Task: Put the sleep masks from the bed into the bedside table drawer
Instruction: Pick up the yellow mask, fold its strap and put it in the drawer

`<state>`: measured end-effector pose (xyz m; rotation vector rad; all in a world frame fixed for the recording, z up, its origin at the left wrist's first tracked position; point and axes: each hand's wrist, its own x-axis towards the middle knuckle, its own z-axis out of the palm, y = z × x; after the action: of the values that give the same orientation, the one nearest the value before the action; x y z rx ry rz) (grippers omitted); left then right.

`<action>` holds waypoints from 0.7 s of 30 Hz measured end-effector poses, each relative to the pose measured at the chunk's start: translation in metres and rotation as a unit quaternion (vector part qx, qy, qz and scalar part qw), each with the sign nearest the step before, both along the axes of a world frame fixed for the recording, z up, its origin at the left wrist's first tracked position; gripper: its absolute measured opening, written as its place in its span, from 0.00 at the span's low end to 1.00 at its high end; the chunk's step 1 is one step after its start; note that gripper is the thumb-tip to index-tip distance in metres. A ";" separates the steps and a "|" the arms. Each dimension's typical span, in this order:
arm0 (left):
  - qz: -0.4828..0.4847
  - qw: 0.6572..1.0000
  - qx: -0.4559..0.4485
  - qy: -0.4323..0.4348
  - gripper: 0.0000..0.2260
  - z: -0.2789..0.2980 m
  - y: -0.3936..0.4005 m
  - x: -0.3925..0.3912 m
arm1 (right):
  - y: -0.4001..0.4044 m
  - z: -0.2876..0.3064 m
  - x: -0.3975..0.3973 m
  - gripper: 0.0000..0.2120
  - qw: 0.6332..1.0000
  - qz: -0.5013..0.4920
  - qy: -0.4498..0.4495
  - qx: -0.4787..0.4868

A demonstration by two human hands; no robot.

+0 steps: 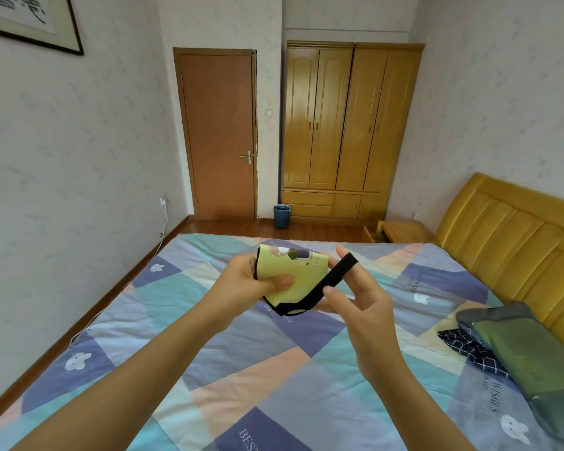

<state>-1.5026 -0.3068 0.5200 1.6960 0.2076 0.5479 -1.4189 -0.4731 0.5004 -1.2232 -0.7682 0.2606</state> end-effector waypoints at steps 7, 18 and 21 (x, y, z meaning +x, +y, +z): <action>-0.048 0.999 -0.011 0.004 0.13 0.001 -0.013 -0.007 | -0.010 0.009 0.009 0.17 0.997 -0.026 -0.062 -0.027; 0.013 0.990 -0.138 -0.037 0.17 0.001 -0.031 -0.006 | -0.020 -0.013 0.000 0.44 0.995 -0.003 -0.056 -0.084; 0.027 0.985 -0.167 -0.044 0.16 -0.004 -0.036 -0.007 | -0.019 -0.023 -0.004 0.44 0.996 0.008 -0.039 -0.074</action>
<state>-1.5094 -0.3433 0.5160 1.3414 0.2661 0.5919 -1.4228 -0.4920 0.4774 -1.3745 -0.8391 0.2879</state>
